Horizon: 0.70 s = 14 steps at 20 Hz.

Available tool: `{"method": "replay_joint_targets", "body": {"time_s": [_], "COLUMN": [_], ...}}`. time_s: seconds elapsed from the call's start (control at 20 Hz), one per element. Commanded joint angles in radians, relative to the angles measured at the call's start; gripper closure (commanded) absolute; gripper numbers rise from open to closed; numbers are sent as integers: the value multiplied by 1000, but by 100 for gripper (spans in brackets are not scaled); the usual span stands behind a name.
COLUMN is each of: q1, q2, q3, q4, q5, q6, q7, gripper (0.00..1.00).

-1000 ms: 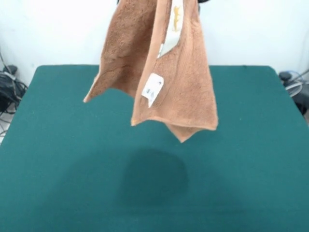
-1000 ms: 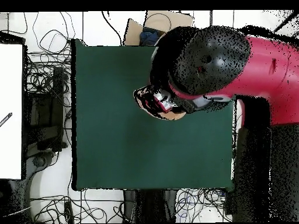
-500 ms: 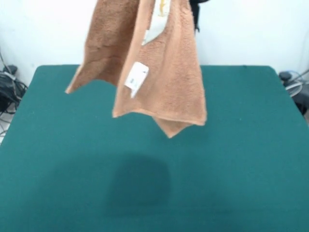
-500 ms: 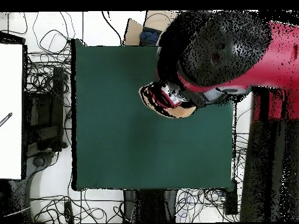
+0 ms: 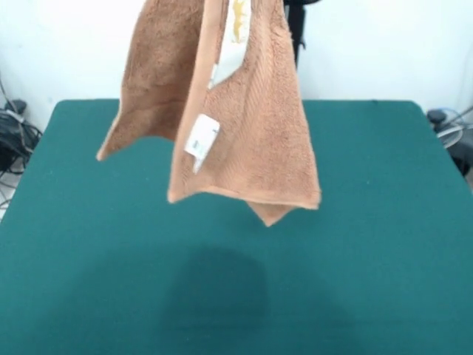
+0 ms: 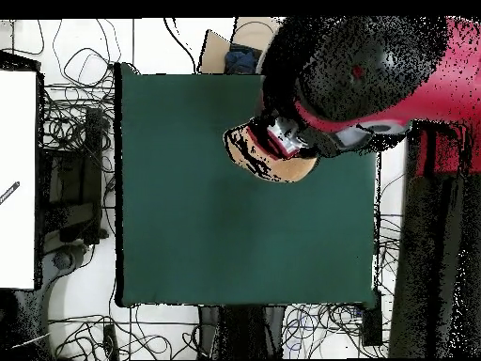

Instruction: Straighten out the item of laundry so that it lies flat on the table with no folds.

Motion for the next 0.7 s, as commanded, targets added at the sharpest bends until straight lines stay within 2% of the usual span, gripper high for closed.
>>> {"method": "replay_joint_targets", "body": {"time_s": [0.05, 0.7], "q1": [24, 32], "q2": [77, 155], "q3": [66, 79], "q4": [-64, -201], "q5": [-87, -134], "q6": [97, 162], "q7": [-158, -201], "gripper": [100, 100]}}
